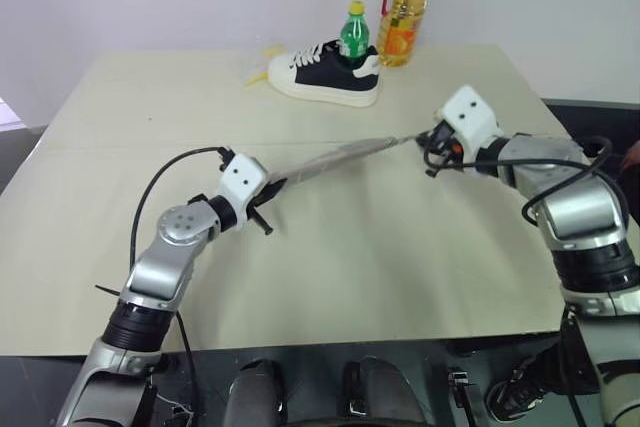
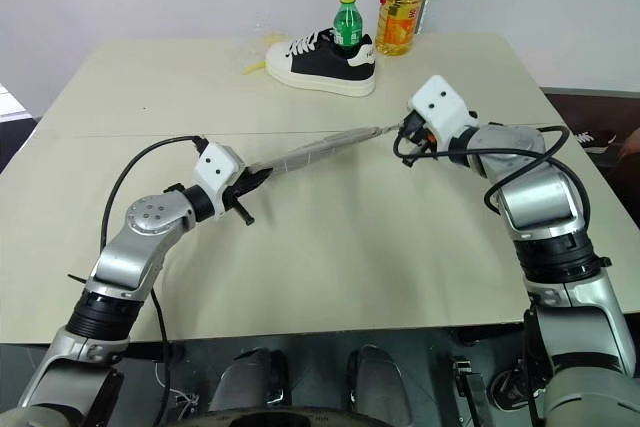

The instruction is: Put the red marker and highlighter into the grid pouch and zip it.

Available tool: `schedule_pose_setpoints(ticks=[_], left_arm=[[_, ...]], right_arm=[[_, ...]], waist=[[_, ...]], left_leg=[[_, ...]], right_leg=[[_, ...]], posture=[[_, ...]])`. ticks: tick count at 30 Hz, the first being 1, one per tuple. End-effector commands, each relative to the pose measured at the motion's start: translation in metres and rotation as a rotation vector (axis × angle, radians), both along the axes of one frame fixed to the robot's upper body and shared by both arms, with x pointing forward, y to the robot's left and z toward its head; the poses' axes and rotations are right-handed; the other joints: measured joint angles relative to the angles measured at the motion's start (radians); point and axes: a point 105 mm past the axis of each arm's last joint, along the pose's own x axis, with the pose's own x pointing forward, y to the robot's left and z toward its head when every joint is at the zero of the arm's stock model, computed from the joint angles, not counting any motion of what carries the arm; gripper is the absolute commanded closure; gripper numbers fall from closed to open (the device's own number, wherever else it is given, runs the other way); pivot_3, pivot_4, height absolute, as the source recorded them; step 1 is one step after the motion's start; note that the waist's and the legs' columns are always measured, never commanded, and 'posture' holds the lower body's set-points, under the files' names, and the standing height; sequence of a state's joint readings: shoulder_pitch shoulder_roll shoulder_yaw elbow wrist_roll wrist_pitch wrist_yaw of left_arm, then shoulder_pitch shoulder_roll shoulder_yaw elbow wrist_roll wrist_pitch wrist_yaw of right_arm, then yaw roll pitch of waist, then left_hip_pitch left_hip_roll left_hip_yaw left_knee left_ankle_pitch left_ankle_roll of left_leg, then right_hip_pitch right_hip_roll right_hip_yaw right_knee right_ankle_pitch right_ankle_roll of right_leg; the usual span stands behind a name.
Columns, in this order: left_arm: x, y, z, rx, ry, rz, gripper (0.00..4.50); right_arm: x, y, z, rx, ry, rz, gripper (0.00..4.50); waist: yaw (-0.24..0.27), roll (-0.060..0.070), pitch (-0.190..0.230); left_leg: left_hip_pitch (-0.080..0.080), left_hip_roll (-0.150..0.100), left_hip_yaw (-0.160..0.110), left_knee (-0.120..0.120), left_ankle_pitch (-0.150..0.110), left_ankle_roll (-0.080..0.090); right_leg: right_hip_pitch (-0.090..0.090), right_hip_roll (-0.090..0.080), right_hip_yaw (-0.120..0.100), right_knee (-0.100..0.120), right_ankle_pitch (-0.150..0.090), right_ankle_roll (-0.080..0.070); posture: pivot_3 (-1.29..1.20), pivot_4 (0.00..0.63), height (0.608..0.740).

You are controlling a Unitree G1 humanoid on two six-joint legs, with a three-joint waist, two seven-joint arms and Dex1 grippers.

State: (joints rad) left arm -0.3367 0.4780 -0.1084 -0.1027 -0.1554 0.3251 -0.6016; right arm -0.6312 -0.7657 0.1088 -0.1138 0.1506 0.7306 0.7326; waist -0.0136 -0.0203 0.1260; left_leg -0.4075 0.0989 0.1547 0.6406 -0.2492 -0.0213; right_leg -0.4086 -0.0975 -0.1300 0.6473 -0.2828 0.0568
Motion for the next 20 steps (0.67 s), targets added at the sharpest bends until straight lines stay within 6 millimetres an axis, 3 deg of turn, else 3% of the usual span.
schedule_pose_setpoints(ticks=[1, 2, 7, 9, 12, 14, 20], left_arm=[[-0.01, 0.011, 0.009, -0.021, -0.001, -0.011, 3.0], [-0.015, 0.014, 0.008, -0.03, 0.017, -0.02, 2.54], [-0.038, 0.032, 0.002, -0.058, 0.107, 0.004, 0.01], [-0.046, 0.039, -0.002, -0.069, 0.142, 0.023, 0.01], [-0.054, 0.085, -0.007, -0.212, 0.16, 0.263, 0.01], [-0.059, 0.103, -0.007, -0.28, 0.153, 0.35, 0.01], [-0.074, 0.138, -0.016, -0.236, 0.127, 0.505, 0.01]], right_arm=[[-0.017, 0.006, 0.0, -0.01, 0.029, 0.112, 3.91], [-0.021, 0.003, -0.006, -0.018, 0.053, 0.125, 3.63], [-0.038, -0.005, -0.017, -0.036, 0.073, 0.205, 1.04], [-0.038, -0.008, -0.015, -0.024, 0.048, 0.21, 1.04], [-0.027, -0.02, -0.004, 0.172, -0.06, 0.141, 1.04], [-0.026, -0.025, -0.005, 0.262, -0.054, 0.126, 1.04], [-0.024, -0.041, -0.014, 0.419, 0.01, 0.088, 1.04]], waist=[[0.0, 0.0, 0.0], [0.0, 0.0, 0.0], [0.002, 0.0, 0.0], [0.0, 0.0, 0.0], [-0.005, 0.0, 0.0], [-0.001, -0.001, 0.001], [0.007, -0.001, 0.001]], left_leg=[[0.0, 0.0, 0.0, 0.0, 0.0, 0.0], [0.0, 0.0, 0.0, 0.0, 0.0, 0.0], [0.0, 0.0, -0.001, 0.0, 0.0, 0.0], [0.0, 0.0, -0.001, 0.0, 0.0, 0.0], [0.001, 0.0, -0.001, 0.0, 0.0, 0.0], [0.001, 0.001, -0.001, -0.001, 0.0, 0.0], [0.001, 0.0, -0.002, 0.0, 0.0, 0.0]], right_leg=[[0.0, 0.0, 0.0, 0.0, 0.0, 0.0], [0.0, 0.0, 0.0, 0.0, 0.0, 0.0], [0.0, -0.001, 0.0, -0.001, 0.0, 0.0], [0.0, -0.001, 0.0, -0.001, 0.0, 0.0], [0.0, -0.001, 0.0, -0.001, 0.0, 0.0], [0.001, 0.0, 0.0, -0.001, 0.0, 0.0], [0.002, -0.003, 0.0, -0.001, 0.0, 0.0]], posture=[[0.0, 0.15, 0.705], [0.0, 0.15, 0.705], [0.0, 0.15, 0.705], [0.0, 0.15, 0.705], [0.0, 0.15, 0.705], [0.0, 0.15, 0.705], [0.0, 0.15, 0.705]])
